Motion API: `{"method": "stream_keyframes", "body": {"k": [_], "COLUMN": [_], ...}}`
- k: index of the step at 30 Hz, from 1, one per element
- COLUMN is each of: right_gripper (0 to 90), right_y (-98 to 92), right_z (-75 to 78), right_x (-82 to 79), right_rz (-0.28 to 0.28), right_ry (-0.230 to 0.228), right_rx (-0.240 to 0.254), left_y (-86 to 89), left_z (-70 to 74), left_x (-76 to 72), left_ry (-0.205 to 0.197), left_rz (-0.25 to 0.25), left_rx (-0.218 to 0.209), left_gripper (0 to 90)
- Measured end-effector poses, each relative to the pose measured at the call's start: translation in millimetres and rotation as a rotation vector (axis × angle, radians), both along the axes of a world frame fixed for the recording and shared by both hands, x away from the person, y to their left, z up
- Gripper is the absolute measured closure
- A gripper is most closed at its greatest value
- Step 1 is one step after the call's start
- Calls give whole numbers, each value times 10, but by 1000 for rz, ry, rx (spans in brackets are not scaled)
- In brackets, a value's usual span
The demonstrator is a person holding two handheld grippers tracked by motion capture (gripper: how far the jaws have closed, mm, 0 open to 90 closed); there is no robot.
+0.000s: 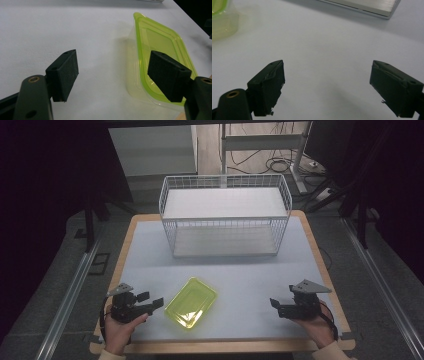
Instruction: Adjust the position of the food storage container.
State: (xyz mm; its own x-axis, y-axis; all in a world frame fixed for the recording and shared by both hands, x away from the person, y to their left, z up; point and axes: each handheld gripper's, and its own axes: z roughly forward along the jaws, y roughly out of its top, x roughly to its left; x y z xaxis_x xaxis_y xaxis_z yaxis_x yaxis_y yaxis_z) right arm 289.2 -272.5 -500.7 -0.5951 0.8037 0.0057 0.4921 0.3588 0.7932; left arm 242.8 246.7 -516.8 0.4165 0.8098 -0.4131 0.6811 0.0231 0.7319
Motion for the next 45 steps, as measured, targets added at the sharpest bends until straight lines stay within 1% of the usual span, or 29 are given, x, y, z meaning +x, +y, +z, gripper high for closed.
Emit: {"method": "stream_keyframes", "body": {"k": [2, 5, 7, 10, 11, 13, 16, 18, 20, 21, 23, 25, 26, 27, 28, 29, 30, 32, 35, 36, 37, 38, 39, 40, 41, 44, 45], "right_gripper": [128, 143, 150, 162, 164, 171, 180, 181, 182, 183, 185, 186, 188, 188, 189, 190, 191, 193, 194, 194, 194, 195, 195, 195, 195, 196, 196], "right_y": [7, -3, -13, -18, -16, -9, -1, -1, -6, -7, -6, -5, 2, 3, 4, 5, 6, 10, 16, 17, 19, 21, 21, 20, 20, 19, 19], "right_z": [4, 9, 14, 19, 18, 15, 19, 17, 9, 8, 7, 6, -1, -8, -14, -18, -22, -22, -24, -24, -24, -23, -24, -23, -22, -18, -18], "right_x": [0, 1, 9, 14, 13, 8, 1, -2, 1, 1, 3, 5, 8, 10, 12, 13, 12, 8, 2, -1, -3, -5, -5, -5, -6, -9, -9], "right_rz": [4, 1, -5, -8, -9, -5, 4, 4, 6, 6, 9, 9, 8, 8, 8, 8, 10, 14, 14, 15, 17, 17, 18, 18, 18, 18, 18], "right_ry": [3, -6, 5, 12, 11, 8, -4, -2, 0, -1, -1, -1, 3, 6, 9, 10, 12, 9, 9, 8, 7, 8, 6, 6, 5, 3, 3], "right_rx": [13, 12, 26, 35, 35, 34, 25, 22, 19, 19, 18, 16, 14, 12, 11, 9, 7, 3, 4, 5, 3, 1, -1, 0, -1, -3, -3], "left_y": [2, 1, -2, -10, -16, -28, -32, -19, 15, 34, 57, 58, 29, 29, -24, -24, -123, -209, -392, -392, -506, -548, -548, -650, -706, -818, -818], "left_z": [13, 19, 22, 44, 58, 81, 109, 126, 158, 171, 194, 206, 234, 234, 263, 263, 306, 334, 373, 373, 385, 385, 385, 381, 373, 352, 352], "left_x": [2, -2, -5, -19, -28, -36, -45, -44, -55, -56, -65, -70, -82, -82, -97, -97, -120, -140, -189, -189, -213, -219, -219, -235, -243, -261, -261], "left_ry": [-1, 0, -1, -12, -22, -30, -26, -9, -6, -2, 2, 4, 4, 4, 4, 4, -2, -4, -5, -5, -2, 1, 1, 7, 14, 28, 28], "left_rz": [1, -1, -3, 0, 6, 6, 21, 17, 10, 6, 3, -2, -22, -22, -46, -46, -84, -115, -181, -181, -219, -233, -233, -265, -282, -315, -315], "left_rx": [-3, -1, 1, 4, 10, 10, 2, -7, -8, -15, -26, -29, -35, -35, -37, -37, -32, -29, -26, -26, -15, -11, -11, 1, 6, 16, 16], "left_gripper": [245, 245, 248, 253, 263, 291, 368, 431, 598, 666, 784, 869, 898, 900, 900, 900, 900, 900, 900, 900, 900, 900, 900, 900, 900, 900, 900]}}
